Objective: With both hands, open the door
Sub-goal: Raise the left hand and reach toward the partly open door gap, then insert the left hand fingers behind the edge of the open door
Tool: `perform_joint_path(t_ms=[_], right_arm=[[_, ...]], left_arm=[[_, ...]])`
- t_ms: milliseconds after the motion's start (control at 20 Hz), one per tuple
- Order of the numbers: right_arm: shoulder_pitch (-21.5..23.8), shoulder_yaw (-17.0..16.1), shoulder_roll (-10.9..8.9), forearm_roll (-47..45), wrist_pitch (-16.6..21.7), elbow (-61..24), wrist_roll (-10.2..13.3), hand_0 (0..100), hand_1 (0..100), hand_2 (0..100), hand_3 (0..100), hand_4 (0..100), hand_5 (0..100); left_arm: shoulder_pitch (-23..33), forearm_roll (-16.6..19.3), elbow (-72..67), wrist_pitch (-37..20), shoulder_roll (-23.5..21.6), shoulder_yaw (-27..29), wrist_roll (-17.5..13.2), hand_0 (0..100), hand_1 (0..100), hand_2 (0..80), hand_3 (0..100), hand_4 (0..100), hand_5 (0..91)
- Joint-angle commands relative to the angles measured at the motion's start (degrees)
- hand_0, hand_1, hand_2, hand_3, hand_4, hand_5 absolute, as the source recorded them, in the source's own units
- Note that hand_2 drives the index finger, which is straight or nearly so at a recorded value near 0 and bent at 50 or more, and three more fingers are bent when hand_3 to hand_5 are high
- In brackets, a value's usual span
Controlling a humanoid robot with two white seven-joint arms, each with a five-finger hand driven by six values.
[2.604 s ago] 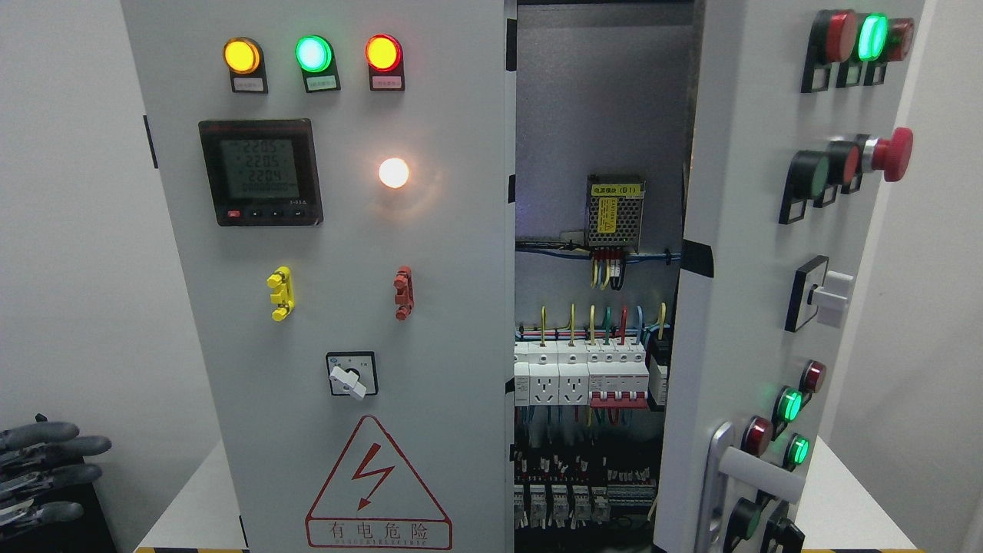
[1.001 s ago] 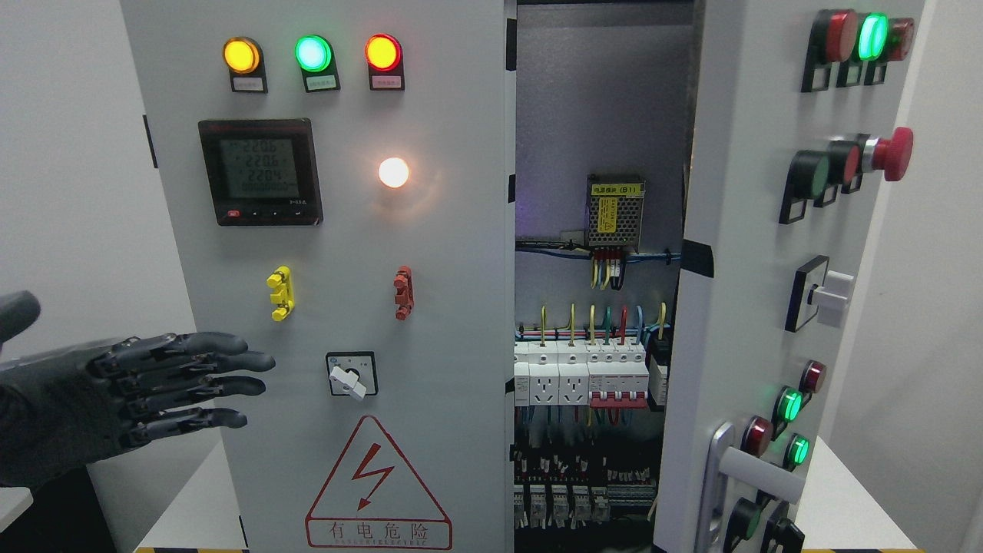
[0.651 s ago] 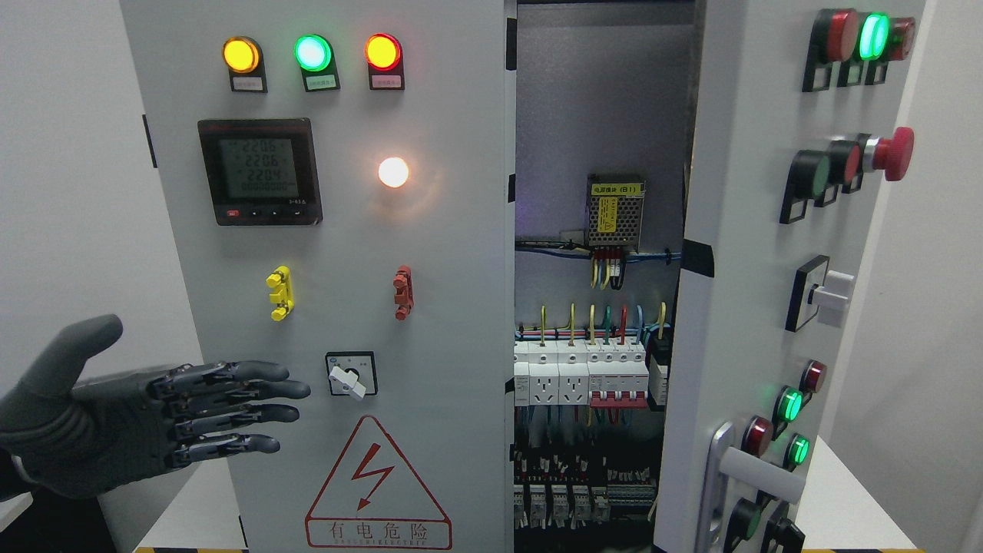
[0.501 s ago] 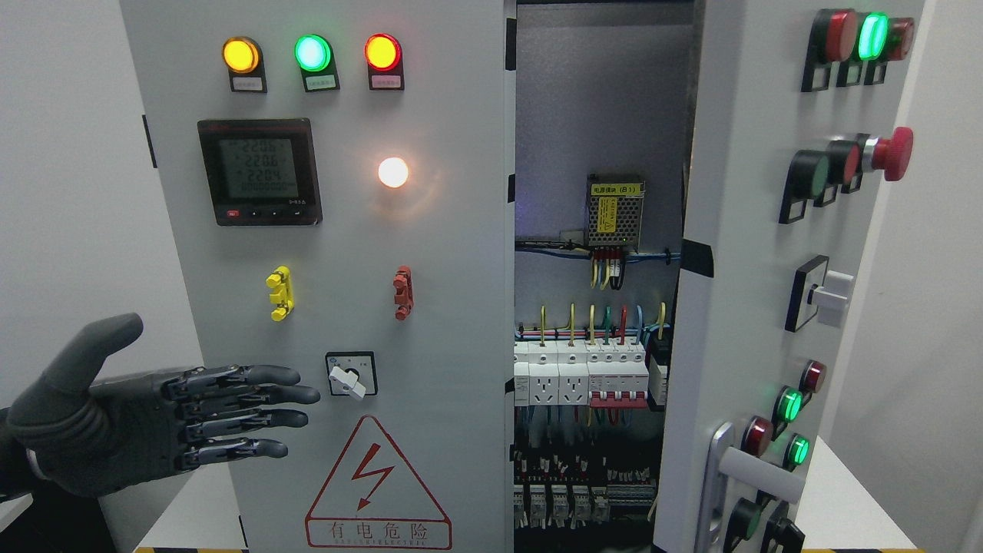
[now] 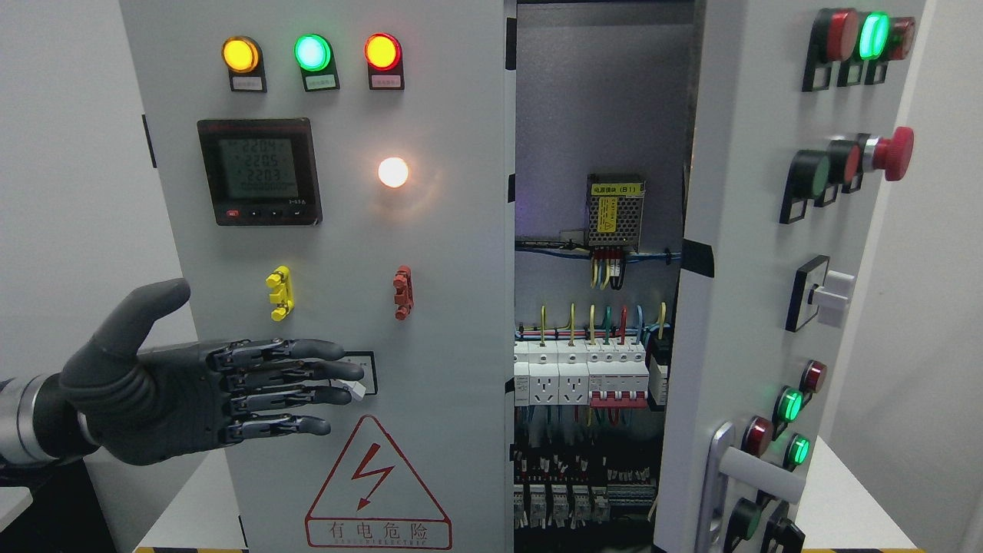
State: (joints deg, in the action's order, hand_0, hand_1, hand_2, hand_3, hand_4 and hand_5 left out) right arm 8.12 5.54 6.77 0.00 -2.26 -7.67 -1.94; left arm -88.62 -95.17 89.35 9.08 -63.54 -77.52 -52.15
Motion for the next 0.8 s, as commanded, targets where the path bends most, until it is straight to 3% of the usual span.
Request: perform_joint_path(t_ms=[0, 451, 751], right_arm=[[-0.04, 0.00, 0.00, -1.41, -0.03, -0.07, 0.01, 0, 0, 0, 0, 0, 0], [0.05, 0.00, 0.00, -1.41, -0.03, 0.02, 0.01, 0, 0, 0, 0, 0, 0], [-0.04, 0.00, 0.00, -1.41, 0.06, 0.02, 0.01, 0, 0, 0, 0, 0, 0]], left_arm=[[-3.75, -2.56, 0.65, -0.11, 9.83, -2.98, 1.52, 0, 0, 0.0, 0, 3, 0.0], [-6.74, -3.88, 0.65, -0.29, 21.95, -2.81, 14.16, 0, 0, 0.0, 0, 3, 0.0], [-6.66, -4.41, 0.39, -0.64, 28.82, -2.28, 18.48, 0, 0, 0.0, 0, 3, 0.0]])
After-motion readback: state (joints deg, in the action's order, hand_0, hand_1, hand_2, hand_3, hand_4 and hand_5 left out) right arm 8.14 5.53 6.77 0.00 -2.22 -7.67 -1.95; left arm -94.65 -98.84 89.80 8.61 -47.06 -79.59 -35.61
